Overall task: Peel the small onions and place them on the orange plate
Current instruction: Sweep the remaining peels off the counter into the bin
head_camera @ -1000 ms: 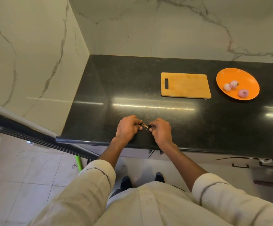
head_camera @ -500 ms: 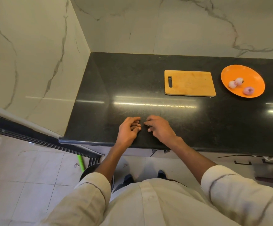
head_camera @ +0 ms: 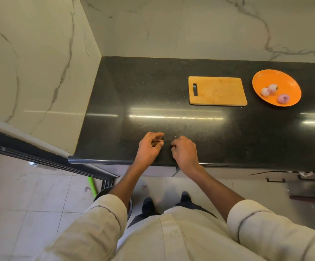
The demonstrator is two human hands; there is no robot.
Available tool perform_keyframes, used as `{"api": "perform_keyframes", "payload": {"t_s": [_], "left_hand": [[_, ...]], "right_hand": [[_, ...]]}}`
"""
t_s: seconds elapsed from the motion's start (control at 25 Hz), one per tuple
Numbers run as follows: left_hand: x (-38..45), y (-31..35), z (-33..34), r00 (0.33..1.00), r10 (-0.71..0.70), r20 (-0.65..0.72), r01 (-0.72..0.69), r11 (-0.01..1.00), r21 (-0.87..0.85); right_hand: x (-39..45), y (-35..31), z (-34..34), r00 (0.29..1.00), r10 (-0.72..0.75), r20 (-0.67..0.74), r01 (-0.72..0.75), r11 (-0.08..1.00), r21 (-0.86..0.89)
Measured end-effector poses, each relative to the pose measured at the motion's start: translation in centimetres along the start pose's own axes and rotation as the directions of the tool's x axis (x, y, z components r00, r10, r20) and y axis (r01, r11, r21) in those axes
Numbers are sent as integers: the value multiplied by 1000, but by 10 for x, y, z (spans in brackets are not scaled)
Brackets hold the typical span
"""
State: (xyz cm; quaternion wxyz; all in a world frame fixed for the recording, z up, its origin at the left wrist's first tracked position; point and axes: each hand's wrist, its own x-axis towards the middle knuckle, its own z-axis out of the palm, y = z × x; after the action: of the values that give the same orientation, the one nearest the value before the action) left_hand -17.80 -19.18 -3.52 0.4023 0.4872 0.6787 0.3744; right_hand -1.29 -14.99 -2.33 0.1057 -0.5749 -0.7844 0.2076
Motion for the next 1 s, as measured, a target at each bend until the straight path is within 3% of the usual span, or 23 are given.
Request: {"api": "perform_keyframes", "payload": {"t_s": [0.08, 0.16, 0.2, 0.24, 0.28, 0.36, 0.44, 0.52, 0.6, 0.72, 1.0], "left_hand": [[2, 1, 0, 1000, 20, -12, -19, 998, 65], [5, 6, 1, 998, 64, 3, -63, 975, 213], [6, 11, 2, 997, 67, 34, -74, 957, 280], [7, 15, 5, 997, 50, 66, -69, 942, 329], [9, 18, 8, 996, 18, 88, -49, 932, 360], [10, 22, 14, 996, -25, 91, -12, 922, 387], [11, 21, 19, 998, -15, 67, -14, 909, 416], [11, 18, 22, 1000, -5, 25, -7, 904, 427], [9, 13, 26, 1000, 6, -15, 1, 911, 412], [3, 5, 30, 997, 59, -45, -37, 924, 381], [-4, -3, 28, 969, 239, 71, -241, 823, 514]], "right_hand": [[2, -2, -4, 964, 265, -4, -249, 912, 326], [1, 0, -14, 853, 516, 81, -405, 557, 725], [1, 4, -19, 815, 565, 130, -404, 393, 826], [3, 8, -24, 808, 571, 144, -391, 338, 856], [9, 11, -29, 822, 554, 132, -391, 380, 838], [29, 12, -35, 876, 480, 52, -373, 604, 705], [51, 7, -37, 938, 344, -37, -285, 831, 477], [62, -1, -33, 988, 154, -17, -147, 968, 204], [57, 0, -26, 999, -11, 49, 11, 1000, -12], [29, 10, -17, 994, -102, 40, 105, 990, -94], [-15, 9, 7, 999, -7, -54, 4, 998, -68]]}}
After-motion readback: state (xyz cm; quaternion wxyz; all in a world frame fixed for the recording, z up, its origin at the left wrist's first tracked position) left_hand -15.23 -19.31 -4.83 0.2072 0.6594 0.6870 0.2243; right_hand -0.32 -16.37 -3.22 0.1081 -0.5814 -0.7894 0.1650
